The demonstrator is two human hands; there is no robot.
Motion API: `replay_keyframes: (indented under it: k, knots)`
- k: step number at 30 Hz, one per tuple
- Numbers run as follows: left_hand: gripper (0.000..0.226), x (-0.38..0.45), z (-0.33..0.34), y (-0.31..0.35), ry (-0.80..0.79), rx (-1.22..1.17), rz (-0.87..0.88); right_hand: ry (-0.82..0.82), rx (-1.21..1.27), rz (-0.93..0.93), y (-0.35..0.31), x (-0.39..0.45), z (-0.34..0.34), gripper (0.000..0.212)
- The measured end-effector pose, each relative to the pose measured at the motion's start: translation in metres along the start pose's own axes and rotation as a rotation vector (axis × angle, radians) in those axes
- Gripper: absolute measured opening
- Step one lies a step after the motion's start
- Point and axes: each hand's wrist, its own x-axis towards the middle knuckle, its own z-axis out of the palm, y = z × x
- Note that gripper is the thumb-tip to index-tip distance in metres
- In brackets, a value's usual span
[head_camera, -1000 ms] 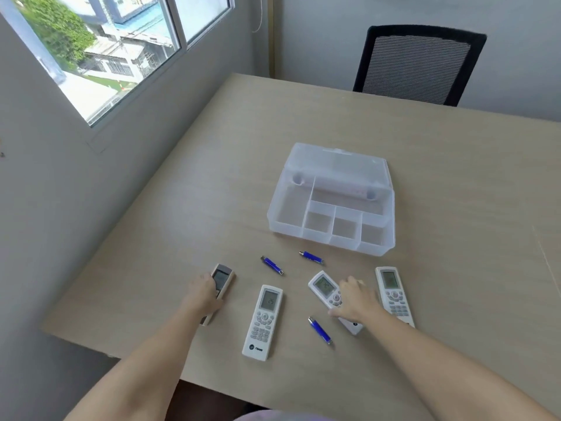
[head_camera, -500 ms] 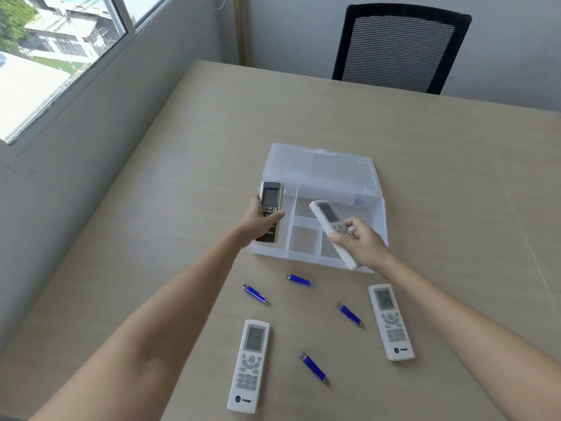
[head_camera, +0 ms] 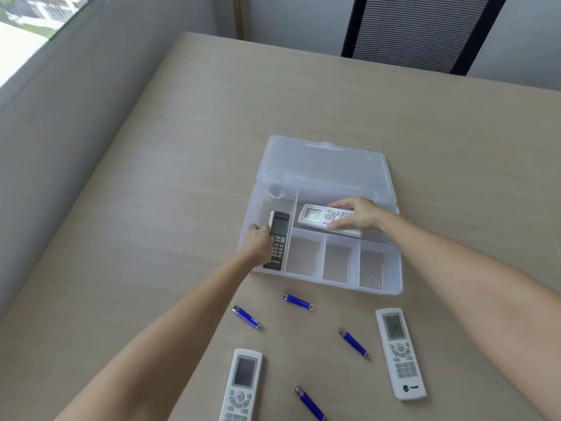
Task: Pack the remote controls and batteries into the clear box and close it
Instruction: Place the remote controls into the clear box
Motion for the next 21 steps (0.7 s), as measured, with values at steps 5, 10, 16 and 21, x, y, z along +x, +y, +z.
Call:
replay_keyframes:
  k: [5, 10, 16, 21]
  knots:
    - [0.041, 0.003, 0.011, -0.002, 0.062, 0.074, 0.007, -0.127, -0.149, -0.041, 0.009, 0.015, 0.016, 0.048]
    - [0.032, -0.003, 0.006, 0.004, 0.088, 0.076, -0.004, -0.056, -0.465, 0.037, 0.008, 0.011, 0.029, 0.048]
    - [0.033, -0.045, -0.014, 0.014, 0.148, 0.042, 0.110, 0.197, -0.260, -0.109, -0.012, -0.049, 0.024, 0.046]
    - [0.031, -0.129, -0.011, -0.015, 0.336, 0.104, 0.292, 0.679, -0.123, -0.236, 0.035, -0.134, 0.030, 0.028]
